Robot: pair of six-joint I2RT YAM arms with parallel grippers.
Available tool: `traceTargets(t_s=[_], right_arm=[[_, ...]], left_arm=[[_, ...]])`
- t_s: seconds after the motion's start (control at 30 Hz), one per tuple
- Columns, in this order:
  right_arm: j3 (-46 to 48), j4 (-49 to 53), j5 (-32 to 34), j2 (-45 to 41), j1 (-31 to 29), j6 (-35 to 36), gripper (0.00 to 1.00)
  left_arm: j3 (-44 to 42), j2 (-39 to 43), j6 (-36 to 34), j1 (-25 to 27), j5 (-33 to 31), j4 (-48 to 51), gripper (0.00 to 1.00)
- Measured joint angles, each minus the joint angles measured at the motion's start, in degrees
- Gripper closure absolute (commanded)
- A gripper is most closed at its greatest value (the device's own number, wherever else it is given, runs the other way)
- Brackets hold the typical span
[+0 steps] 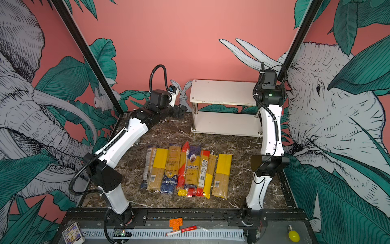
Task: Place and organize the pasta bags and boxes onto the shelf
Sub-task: 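Stand the red-and-white bag upright beside the shelf and open the right gripper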
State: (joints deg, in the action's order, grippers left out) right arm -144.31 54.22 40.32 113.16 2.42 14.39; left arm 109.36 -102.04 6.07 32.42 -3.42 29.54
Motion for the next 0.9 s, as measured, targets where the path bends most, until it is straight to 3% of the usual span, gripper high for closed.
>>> traceTargets(t_s=[0.13,0.4,0.67,0.9], right_arm=[[1.3,-0.3,-0.1,-0.7,0.0,-0.5,0.23],[11.7,-2.8,-1.2,-8.2,-0.1,-1.4,0.01],[18.2,-4.2,-3.1,-17.6,-2.3,-3.6,0.01],[27.2,-2.3,-10.4,-27.2,-4.4,-12.5,0.04]], left_arm=[[-0.4,0.6,0.2,0.0,0.0,0.1,0.01],[-2.0,2.9,0.3,0.0,0.0,-0.1,0.01],[-4.7,5.7,-0.1,0.0,-0.2,-0.5,0.01],[-12.2,12.6,-0.2,0.0,-0.3,-1.2,0.01]])
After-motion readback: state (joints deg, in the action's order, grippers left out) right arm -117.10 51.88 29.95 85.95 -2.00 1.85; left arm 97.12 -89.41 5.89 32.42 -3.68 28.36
